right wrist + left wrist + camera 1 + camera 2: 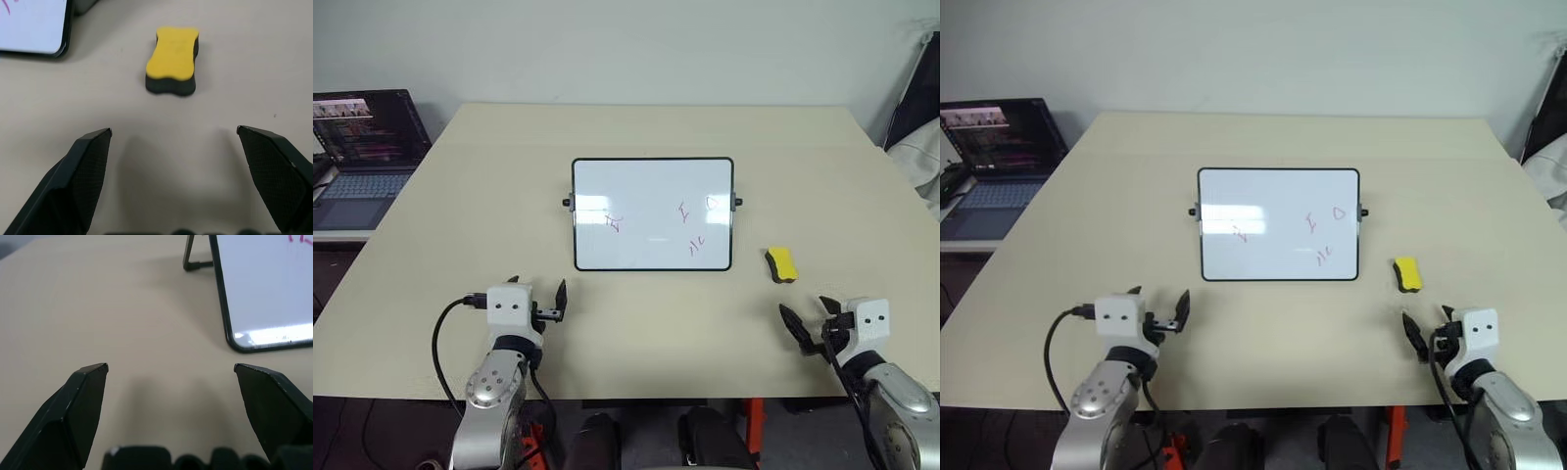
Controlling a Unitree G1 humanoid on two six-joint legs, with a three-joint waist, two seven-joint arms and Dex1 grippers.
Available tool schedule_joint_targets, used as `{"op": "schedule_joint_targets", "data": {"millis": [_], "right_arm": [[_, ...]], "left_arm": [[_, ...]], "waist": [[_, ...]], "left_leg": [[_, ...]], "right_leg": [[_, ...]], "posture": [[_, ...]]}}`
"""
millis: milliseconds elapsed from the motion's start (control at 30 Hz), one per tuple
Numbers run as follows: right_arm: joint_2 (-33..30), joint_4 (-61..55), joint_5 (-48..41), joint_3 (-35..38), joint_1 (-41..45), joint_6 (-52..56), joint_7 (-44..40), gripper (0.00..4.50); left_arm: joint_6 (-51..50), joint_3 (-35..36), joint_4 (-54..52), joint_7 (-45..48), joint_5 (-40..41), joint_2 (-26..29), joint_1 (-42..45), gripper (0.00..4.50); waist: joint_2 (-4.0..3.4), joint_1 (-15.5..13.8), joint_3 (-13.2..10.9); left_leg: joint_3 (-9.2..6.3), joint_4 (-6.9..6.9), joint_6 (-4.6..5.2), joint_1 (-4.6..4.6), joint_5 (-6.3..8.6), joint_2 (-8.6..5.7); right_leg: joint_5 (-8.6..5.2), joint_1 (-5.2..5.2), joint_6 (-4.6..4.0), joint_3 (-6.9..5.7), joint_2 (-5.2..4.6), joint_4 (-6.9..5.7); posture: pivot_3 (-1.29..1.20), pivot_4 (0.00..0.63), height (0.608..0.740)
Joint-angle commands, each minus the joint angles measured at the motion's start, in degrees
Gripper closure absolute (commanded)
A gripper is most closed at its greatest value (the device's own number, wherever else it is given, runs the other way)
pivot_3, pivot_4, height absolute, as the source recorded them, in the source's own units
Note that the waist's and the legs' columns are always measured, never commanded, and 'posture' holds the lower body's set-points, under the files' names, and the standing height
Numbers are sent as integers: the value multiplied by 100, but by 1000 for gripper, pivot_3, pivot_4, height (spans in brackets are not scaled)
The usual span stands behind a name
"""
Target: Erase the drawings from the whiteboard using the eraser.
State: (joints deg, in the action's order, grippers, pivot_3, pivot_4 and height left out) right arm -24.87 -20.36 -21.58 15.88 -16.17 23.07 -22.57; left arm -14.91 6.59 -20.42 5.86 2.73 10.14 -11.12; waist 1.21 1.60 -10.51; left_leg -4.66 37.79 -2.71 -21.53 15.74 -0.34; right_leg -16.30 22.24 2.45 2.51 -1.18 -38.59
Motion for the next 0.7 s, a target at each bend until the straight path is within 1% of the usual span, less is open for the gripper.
{"op": "schedule_joint_targets", "data": {"millis": [33, 167, 233, 433, 567, 633, 700], "right_arm": [[-38, -163, -172, 221, 153, 39, -41, 14], [144, -367, -156, 276, 279, -5, 190, 14], [61, -546, -228, 220, 254, 152, 92, 14], [152, -975, -292, 4, 327, 383, 218, 14], [403, -1191, -213, -246, 525, 531, 561, 14], [327, -1316, -134, -224, 633, 755, 720, 14], [124, -1382, -127, -55, 800, 1017, 804, 14]], "left_arm": [[-25, 31, 31, -119, -68, -55, -13, 0], [3, 48, 167, -107, -65, -42, -79, 0], [148, -100, 143, 241, 16, 114, -75, 0], [256, 226, 157, 626, 279, 497, 290, 0], [428, 297, 269, 1575, 778, 1082, 726, 0], [288, 233, 279, 2022, 1058, 1345, 1126, 0], [205, -90, 273, 2765, 1258, 1724, 1666, 0]], "waist": [[0, -3, 0], [-1, -2, 1], [-8, -3, 2], [-6, -7, 1], [-8, -5, 0], [-9, -7, -1], [-8, -19, -2]], "left_leg": [[0, 0, 0, -1, 0, 0], [3, 0, 0, 0, 0, 0], [2, -1, 0, -2, 0, -1], [-1, 0, 0, -6, 0, -2], [0, 1, 0, -8, 0, 2], [0, 0, -1, -9, 0, 2], [0, 2, 0, -13, -1, -7]], "right_leg": [[0, 0, 0, 0, 0, 0], [0, 0, 1, -1, 2, 1], [-1, 1, 2, 0, 2, 1], [-2, 2, 3, -2, 1, 4], [-2, 4, 2, -6, 1, 2], [-2, 4, 2, -6, 1, 4], [2, 6, -3, -10, 4, 4]], "posture": [[0, 150, 740], [0, 150, 740], [0, 150, 740], [0, 150, 740], [0, 150, 740], [0, 150, 740], [0, 150, 740]]}}
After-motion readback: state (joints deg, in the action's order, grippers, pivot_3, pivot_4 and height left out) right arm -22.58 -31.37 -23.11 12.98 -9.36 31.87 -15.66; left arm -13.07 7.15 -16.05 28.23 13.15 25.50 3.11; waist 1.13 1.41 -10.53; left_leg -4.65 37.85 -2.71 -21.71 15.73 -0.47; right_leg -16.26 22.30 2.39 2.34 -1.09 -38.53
